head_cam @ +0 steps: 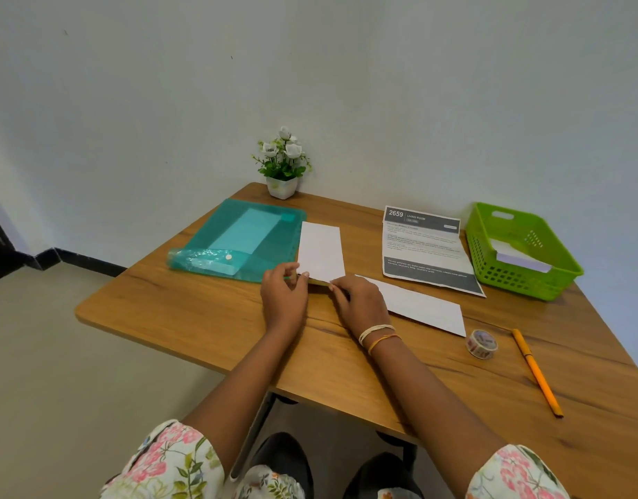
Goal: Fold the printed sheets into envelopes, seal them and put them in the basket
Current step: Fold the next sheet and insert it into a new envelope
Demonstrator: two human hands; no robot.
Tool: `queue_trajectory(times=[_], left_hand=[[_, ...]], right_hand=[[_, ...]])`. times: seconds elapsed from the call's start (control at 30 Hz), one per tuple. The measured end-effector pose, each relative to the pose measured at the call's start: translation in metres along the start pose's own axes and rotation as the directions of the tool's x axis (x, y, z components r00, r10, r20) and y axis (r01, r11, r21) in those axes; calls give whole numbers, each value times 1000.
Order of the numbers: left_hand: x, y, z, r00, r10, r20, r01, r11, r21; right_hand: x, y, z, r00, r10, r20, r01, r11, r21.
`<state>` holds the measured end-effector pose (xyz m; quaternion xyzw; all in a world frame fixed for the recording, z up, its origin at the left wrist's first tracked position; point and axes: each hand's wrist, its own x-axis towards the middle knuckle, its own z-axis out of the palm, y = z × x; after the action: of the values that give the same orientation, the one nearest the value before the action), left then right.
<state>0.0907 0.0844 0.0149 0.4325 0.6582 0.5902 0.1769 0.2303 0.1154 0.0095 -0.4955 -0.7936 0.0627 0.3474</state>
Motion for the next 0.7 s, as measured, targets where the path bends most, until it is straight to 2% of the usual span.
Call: queue_trajectory(times=[0.1,0.2,0.33,0.5,0.7], left_hand=[[-2,3,5,993,-119,14,119,987,-109],[2,3,4,974,-183,137,209,954,-215],[4,-3,-1,974,-92,210,121,984,-131],[3,-4,-8,949,-59,309,123,974,-192],[2,-3,-12,930,-42,365,136,962,-237]], right_hand=[[-3,-2,-4,996,-54,-65,56,998,25],[-10,-3,-5,994,-92,-64,95,995,39],[-13,-7,-5,995,-100,-23,101,994,50],[-12,-7,-4,996,-92,10,92,995,30],[-13,-8,-3,993,-120,5,120,993,-14]])
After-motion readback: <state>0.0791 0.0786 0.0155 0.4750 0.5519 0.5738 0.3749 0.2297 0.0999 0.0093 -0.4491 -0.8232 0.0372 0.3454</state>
